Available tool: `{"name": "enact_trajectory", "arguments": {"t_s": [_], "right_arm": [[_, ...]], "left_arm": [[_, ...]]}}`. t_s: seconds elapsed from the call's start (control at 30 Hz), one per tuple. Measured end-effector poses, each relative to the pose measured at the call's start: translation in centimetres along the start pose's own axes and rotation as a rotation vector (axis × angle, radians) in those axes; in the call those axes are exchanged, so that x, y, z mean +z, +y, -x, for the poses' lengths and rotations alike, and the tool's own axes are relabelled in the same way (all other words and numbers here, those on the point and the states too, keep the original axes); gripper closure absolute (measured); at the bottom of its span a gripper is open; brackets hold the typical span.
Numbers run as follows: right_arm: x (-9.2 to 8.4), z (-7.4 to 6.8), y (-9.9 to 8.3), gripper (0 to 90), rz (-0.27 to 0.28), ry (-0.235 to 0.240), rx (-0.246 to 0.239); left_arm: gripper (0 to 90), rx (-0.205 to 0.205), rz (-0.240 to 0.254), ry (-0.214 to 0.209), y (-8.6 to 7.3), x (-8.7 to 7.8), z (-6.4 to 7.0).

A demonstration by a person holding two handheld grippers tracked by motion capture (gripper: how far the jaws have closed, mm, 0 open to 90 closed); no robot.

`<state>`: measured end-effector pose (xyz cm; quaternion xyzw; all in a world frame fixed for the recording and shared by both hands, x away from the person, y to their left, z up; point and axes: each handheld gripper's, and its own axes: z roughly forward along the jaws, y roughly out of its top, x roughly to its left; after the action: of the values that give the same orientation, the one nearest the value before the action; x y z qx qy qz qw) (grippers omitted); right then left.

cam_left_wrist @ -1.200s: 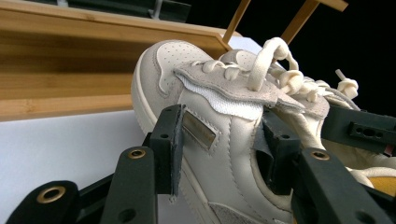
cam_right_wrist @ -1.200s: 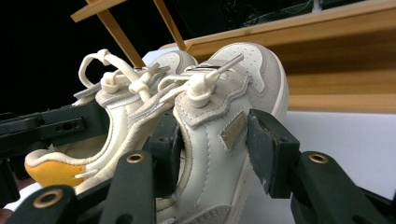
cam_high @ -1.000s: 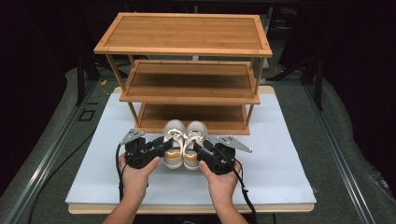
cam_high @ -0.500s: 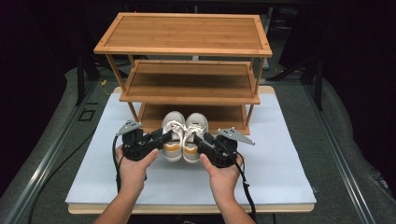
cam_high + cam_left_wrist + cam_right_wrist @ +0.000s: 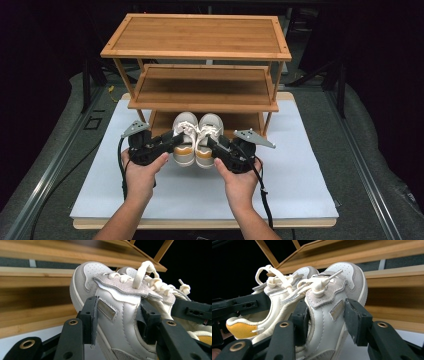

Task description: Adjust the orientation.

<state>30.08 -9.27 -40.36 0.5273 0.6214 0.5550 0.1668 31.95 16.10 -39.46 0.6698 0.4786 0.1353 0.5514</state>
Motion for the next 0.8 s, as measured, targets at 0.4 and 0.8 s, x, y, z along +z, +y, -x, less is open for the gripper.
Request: {"name": "enact_trajectory", "arguments": {"t_s": [0.4, 0.8], "right_arm": [[-0.1, -0.4, 1.6, 55.6, 0.013, 0.006, 0.001], [0.4, -0.4, 3.8, 55.6, -0.004, -0.01, -0.043]], "left_arm": [[56.5, 0.015, 0.008, 0.003, 1.9, -0.3, 0.3], [56.6, 0.008, 0.022, 0.002, 3.6, 0.6, 0.1]]}}
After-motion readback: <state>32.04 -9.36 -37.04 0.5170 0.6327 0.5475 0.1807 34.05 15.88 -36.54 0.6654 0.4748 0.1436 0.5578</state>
